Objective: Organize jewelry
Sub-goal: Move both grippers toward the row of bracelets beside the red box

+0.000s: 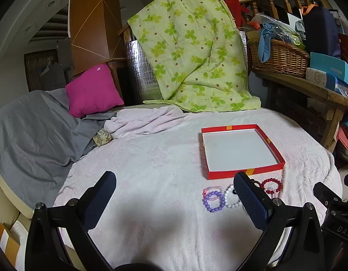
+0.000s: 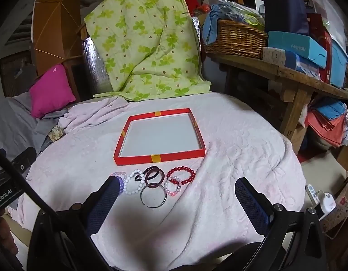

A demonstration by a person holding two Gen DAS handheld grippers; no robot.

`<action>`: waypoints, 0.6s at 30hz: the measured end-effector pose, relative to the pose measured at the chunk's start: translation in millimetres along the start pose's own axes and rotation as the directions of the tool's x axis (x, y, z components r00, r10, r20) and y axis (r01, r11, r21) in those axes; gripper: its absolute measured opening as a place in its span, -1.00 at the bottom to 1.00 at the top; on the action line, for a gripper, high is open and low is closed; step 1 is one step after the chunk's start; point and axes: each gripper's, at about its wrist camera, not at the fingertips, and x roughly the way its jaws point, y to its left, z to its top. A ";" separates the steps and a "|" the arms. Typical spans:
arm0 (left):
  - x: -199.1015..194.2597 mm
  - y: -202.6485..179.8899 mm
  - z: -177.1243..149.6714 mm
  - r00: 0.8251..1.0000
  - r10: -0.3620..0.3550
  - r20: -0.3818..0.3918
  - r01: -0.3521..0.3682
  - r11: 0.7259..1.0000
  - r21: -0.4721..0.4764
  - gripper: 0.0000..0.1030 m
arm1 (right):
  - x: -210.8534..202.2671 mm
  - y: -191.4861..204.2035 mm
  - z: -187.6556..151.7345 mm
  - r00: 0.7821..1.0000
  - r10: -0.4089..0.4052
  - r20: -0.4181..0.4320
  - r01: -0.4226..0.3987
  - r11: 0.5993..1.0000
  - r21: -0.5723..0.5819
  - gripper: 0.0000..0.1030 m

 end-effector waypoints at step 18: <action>6.3 -9.2 -8.6 1.000 0.006 0.003 -0.006 1.000 0.010 1.00 | 5.8 0.1 -2.5 1.000 0.009 0.006 -0.009 1.000 -0.001 1.00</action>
